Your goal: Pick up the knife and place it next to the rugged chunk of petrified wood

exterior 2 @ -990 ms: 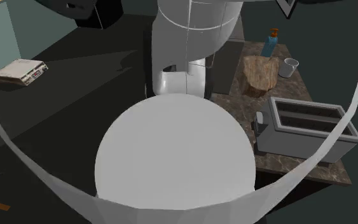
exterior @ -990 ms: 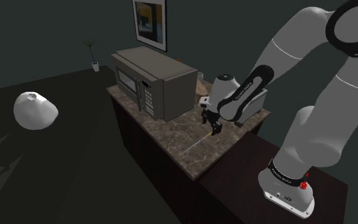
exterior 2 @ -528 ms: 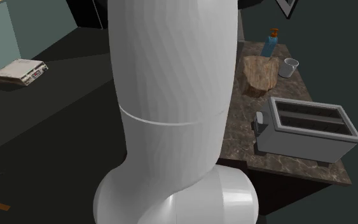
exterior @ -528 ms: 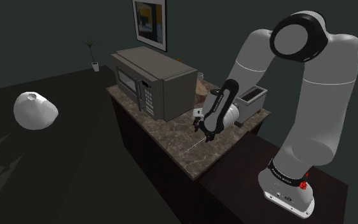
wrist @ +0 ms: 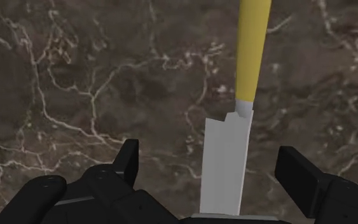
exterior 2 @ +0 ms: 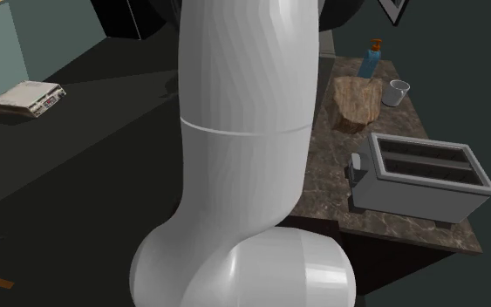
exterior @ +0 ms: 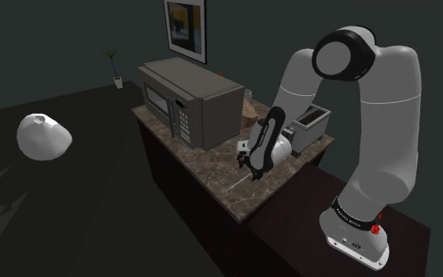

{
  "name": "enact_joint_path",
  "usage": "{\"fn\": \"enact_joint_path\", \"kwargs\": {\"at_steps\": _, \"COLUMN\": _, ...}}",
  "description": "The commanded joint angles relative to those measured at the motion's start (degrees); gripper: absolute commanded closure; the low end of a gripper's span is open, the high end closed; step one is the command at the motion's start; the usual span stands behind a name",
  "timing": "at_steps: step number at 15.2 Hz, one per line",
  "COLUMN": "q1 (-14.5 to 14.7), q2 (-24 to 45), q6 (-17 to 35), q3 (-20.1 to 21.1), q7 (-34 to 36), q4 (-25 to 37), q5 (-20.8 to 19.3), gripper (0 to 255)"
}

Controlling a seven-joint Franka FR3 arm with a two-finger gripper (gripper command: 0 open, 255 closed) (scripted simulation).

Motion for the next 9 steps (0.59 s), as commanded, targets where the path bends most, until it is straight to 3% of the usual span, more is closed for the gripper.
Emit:
{"fn": "enact_joint_path", "kwargs": {"at_steps": 1, "q1": 0.0, "q2": 0.5, "q6": 0.3, "q3": 0.1, "q7": 0.1, "q4": 0.3, "q5": 0.0, "gripper": 0}}
{"fn": "enact_joint_path", "kwargs": {"at_steps": 6, "q1": 0.0, "q2": 0.5, "q6": 0.3, "q3": 0.1, "q7": 0.0, "q4": 0.2, "q5": 0.0, "gripper": 0}}
{"fn": "enact_joint_path", "kwargs": {"at_steps": 7, "q1": 0.0, "q2": 0.5, "q6": 0.3, "q3": 0.1, "q7": 0.0, "q4": 0.2, "q5": 0.0, "gripper": 255}}
{"fn": "enact_joint_path", "kwargs": {"at_steps": 9, "q1": 0.0, "q2": 0.5, "q6": 0.3, "q3": 0.1, "q7": 0.0, "q4": 0.2, "q5": 0.0, "gripper": 255}}
